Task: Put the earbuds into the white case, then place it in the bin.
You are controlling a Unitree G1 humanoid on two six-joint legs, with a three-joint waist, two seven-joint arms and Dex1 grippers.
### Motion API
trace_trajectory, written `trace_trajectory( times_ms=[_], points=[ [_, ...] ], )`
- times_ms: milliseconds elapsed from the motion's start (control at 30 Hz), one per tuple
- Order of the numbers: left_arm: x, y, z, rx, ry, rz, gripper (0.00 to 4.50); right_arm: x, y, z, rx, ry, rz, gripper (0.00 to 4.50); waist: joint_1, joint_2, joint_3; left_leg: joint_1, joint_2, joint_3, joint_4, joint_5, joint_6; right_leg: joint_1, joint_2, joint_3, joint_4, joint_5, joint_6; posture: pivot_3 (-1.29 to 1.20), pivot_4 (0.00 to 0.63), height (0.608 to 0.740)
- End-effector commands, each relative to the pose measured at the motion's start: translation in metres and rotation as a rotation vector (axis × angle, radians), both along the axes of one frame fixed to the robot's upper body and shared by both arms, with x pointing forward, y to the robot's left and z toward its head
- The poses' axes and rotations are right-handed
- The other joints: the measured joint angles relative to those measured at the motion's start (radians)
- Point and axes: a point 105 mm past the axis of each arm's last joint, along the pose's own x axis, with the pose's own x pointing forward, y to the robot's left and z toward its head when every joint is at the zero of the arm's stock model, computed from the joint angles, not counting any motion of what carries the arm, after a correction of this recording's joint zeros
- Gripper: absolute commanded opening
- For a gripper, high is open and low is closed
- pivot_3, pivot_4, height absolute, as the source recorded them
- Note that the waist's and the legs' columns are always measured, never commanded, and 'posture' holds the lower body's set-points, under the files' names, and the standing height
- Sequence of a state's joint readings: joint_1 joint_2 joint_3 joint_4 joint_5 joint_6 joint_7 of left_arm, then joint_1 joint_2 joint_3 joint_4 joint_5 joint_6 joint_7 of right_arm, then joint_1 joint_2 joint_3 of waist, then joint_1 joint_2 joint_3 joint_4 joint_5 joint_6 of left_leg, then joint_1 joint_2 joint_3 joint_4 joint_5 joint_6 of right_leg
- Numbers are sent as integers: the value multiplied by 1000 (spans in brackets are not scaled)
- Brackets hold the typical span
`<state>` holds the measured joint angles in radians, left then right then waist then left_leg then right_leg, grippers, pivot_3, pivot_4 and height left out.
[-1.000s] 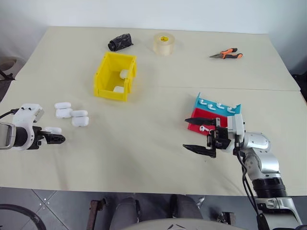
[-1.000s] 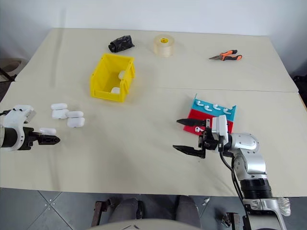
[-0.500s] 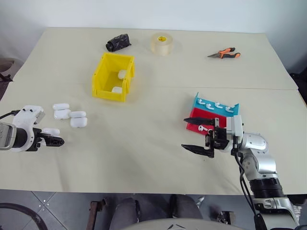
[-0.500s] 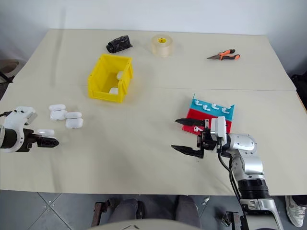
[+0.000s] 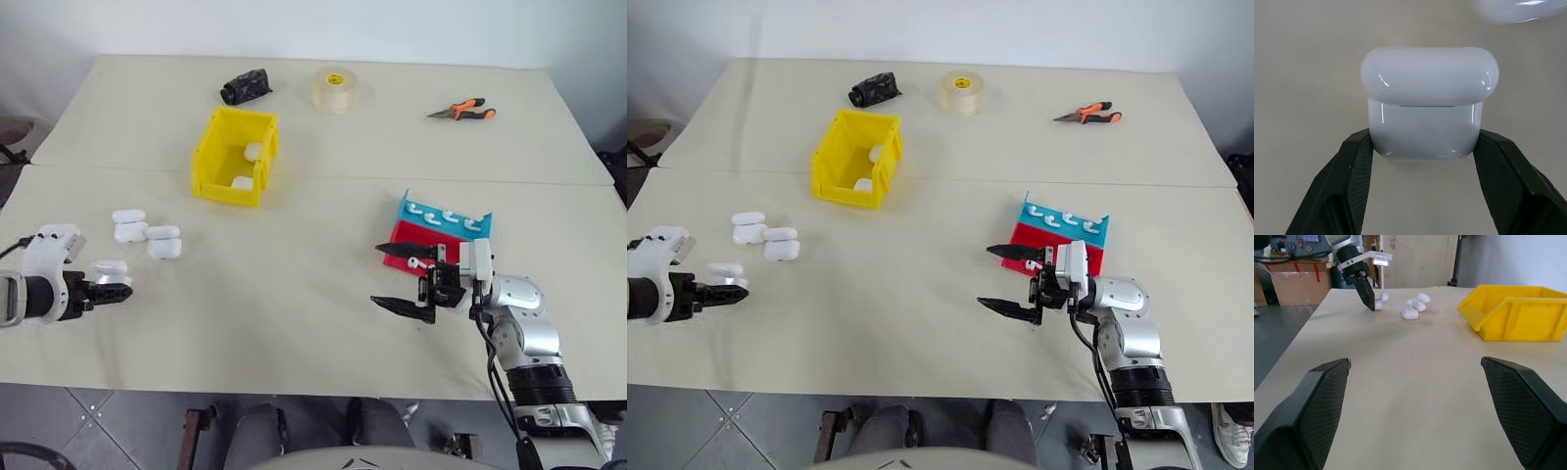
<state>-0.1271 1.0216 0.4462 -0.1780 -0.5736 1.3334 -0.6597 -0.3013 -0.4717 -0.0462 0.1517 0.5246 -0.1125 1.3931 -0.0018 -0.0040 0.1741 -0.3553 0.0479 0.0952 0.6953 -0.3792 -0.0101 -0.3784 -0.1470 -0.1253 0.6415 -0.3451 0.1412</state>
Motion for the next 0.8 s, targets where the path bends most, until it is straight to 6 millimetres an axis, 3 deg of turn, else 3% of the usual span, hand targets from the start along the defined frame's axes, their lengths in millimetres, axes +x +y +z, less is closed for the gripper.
trace_trajectory(
  times_ms=[33,167,300,533,800],
  points=[
    [-6,-36,39,-40,-349,-280,2724,0,-14,6,-20,-30,-42,4500,1,0,0,0,0,0,1,-1,0,0,0,0,0,0,0,0,150,740],
    [-15,-75,50,-102,-617,-503,2724,1,-23,9,-37,-30,-75,4500,1,0,0,-1,1,-1,2,-1,0,1,0,-1,-2,0,0,0,150,740],
    [-16,-105,44,-101,-743,-652,2724,0,-33,13,-55,-35,-109,4500,0,0,0,-1,0,-1,2,-1,0,1,0,-1,-2,0,0,0,150,740],
    [-7,-175,44,-199,-1071,-946,2724,-15,-67,19,-114,-43,-265,4500,17,-1,0,-1,0,-1,3,-2,1,2,0,-2,-2,1,1,0,150,740],
    [-17,-223,20,-400,-1115,-1180,2724,-51,-106,23,-195,-16,-453,4500,26,0,0,-1,0,1,3,-2,2,2,0,-3,-5,1,2,0,150,740]
  ],
)
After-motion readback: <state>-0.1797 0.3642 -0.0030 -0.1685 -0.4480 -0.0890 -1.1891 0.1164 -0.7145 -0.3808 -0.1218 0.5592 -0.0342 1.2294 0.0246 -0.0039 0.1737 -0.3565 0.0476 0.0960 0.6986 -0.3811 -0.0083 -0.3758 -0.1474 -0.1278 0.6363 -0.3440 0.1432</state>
